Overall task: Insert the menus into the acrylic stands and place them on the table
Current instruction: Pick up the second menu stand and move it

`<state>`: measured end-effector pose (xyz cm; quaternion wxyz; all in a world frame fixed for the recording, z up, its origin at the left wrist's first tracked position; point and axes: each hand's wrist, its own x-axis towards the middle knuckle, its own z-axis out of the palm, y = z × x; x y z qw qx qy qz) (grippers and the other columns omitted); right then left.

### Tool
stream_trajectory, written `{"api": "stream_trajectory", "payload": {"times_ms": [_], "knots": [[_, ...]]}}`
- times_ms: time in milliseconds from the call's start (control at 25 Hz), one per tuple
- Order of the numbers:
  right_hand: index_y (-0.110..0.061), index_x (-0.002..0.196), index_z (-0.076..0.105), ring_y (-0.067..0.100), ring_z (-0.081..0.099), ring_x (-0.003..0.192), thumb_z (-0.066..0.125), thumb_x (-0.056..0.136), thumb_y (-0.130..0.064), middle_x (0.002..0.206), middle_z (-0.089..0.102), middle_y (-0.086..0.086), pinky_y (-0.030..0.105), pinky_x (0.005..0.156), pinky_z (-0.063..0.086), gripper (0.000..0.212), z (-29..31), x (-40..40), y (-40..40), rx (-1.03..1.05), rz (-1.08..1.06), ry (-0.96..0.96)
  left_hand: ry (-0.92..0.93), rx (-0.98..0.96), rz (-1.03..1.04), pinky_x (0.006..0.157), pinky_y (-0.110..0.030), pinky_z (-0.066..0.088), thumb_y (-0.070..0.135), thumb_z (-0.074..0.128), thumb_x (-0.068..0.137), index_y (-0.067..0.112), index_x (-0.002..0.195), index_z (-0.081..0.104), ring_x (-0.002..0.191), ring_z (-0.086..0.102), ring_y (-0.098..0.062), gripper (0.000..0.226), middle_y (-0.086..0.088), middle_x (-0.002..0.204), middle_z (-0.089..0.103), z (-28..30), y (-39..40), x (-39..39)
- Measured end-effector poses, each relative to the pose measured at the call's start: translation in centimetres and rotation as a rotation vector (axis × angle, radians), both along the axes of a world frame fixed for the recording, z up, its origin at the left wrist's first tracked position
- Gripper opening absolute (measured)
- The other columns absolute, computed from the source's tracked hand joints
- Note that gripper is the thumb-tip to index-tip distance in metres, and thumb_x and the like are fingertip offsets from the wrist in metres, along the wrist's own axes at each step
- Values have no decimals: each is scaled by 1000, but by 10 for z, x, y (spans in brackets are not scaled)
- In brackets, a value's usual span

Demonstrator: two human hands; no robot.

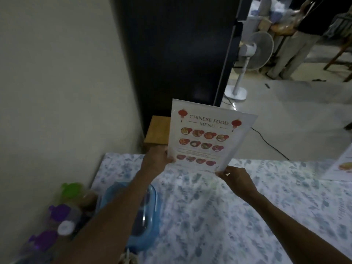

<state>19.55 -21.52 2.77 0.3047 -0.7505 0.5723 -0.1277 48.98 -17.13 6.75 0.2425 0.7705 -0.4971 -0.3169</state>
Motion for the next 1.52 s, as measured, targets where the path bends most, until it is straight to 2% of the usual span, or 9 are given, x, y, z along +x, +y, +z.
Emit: {"api": "stream_trajectory", "payload": {"times_ms": [320, 520, 720, 760, 880, 1040, 1200, 1320, 1520], "knots": [[-21, 109, 75, 19, 71, 95, 64, 92, -37, 109, 77, 3, 31, 82, 57, 25, -42, 172, -7, 73, 174, -70, -123, 117, 161, 90, -39, 56, 23, 81, 75, 9, 111, 71, 95, 70, -28, 40, -8, 107, 74, -30, 24, 160], [-21, 105, 73, 21, 70, 98, 59, 92, -39, 108, 75, 3, 39, 90, 58, 26, -65, 247, -9, 152, 278, -68, -148, 256, 220, 64, -32, 55, 12, 67, 87, -3, 86, 69, 85, 70, -35, 15, -17, 84, 71, -38, 42, 223], [-17, 109, 72, 28, 69, 102, 56, 95, -37, 111, 75, 10, 45, 93, 56, 29, -85, 285, -3, 169, 289, -25, -273, 384, 344, 48, -24, 41, 12, 53, 95, -8, 114, 62, 56, 51, -17, 29, -4, 67, 51, -52, 42, 240], [-15, 112, 71, 29, 68, 104, 55, 95, -36, 113, 74, 11, 46, 94, 56, 31, -86, 289, -4, 171, 285, -27, -251, 408, 331, 50, -24, 43, 14, 53, 96, -7, 117, 61, 59, 51, -15, 31, -2, 69, 51, -49, 43, 240], [-13, 117, 69, 30, 67, 107, 55, 97, -35, 118, 72, 12, 44, 96, 54, 33, -86, 300, -4, 181, 275, -27, -190, 449, 230, 87, -28, 49, 35, 60, 93, 4, 121, 63, 109, 57, -22, 42, -7, 115, 64, -41, 45, 243], [-11, 116, 68, 30, 67, 107, 56, 97, -32, 118, 72, 13, 42, 96, 55, 31, -86, 311, -1, 228, 274, -31, -195, 409, 317, 59, -23, 54, 17, 47, 99, 5, 127, 59, 70, 61, -21, 32, -18, 122, 65, -53, 36, 235], [-10, 116, 68, 30, 67, 108, 56, 97, -33, 118, 72, 14, 43, 96, 55, 32, -87, 316, 1, 212, 272, -10, -297, 396, 238, 86, -34, 45, 19, 45, 99, 5, 123, 61, 110, 60, -31, 33, -17, 128, 61, -59, 42, 231], [-10, 117, 68, 31, 67, 107, 57, 96, -31, 118, 72, 14, 43, 95, 55, 31, -84, 316, 4, 203, 264, -7, -262, 394, 213, 76, -30, 44, 25, 50, 93, 5, 104, 66, 86, 56, -24, 28, -14, 109, 66, -63, 48, 233], [-5, 111, 69, 28, 68, 100, 66, 91, -29, 112, 72, 15, 37, 89, 56, 31, -71, 309, 8, 172, 282, 41, -330, 355, 237, 74, -32, 46, 36, 54, 87, 13, 96, 65, 80, 57, -22, 27, -4, 91, 62, -50, 51, 227]]}}
